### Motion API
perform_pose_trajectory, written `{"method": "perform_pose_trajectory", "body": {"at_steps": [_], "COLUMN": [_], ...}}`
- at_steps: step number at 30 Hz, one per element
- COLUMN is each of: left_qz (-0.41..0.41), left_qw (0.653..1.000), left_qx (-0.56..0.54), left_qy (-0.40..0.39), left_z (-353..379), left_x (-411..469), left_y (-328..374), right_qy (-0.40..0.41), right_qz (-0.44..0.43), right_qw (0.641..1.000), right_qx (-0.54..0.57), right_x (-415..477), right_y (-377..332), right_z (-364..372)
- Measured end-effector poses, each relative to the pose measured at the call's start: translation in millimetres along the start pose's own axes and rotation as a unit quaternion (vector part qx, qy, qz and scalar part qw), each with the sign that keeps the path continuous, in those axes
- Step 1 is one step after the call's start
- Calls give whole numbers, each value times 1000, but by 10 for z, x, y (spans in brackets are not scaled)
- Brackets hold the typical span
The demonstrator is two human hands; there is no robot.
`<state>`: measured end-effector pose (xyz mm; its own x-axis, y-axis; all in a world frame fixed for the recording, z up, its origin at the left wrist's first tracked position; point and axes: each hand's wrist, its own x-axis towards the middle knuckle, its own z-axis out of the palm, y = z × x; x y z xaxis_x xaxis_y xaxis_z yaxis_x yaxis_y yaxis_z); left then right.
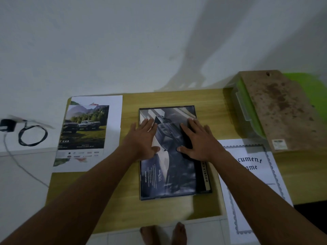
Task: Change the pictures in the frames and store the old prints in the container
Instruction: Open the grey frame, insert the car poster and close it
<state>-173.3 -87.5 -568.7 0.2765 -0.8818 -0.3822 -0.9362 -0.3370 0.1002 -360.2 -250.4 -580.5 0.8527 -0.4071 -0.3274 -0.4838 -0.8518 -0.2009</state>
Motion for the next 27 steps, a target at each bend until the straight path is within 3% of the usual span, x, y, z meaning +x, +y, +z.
{"method": "perform_pose_trajectory", "body": {"at_steps": [10, 17, 27], "left_qz": [-26, -59, -90], "left_qw": [999, 998, 993], "left_qx": [18, -24, -64], "left_qy": [-5, 28, 35], "left_z": [-1, 46, 49], "left_x": [131, 127, 94], "left_y": [-6, 121, 139], "right_qy": [13, 52, 33], "right_qz": [-31, -41, -46], "right_qw": [999, 998, 998], "right_qx": [-3, -9, 1], "right_x": [22, 35, 36], "right_y": [83, 108, 185], "right_z": [17, 23, -20]}}
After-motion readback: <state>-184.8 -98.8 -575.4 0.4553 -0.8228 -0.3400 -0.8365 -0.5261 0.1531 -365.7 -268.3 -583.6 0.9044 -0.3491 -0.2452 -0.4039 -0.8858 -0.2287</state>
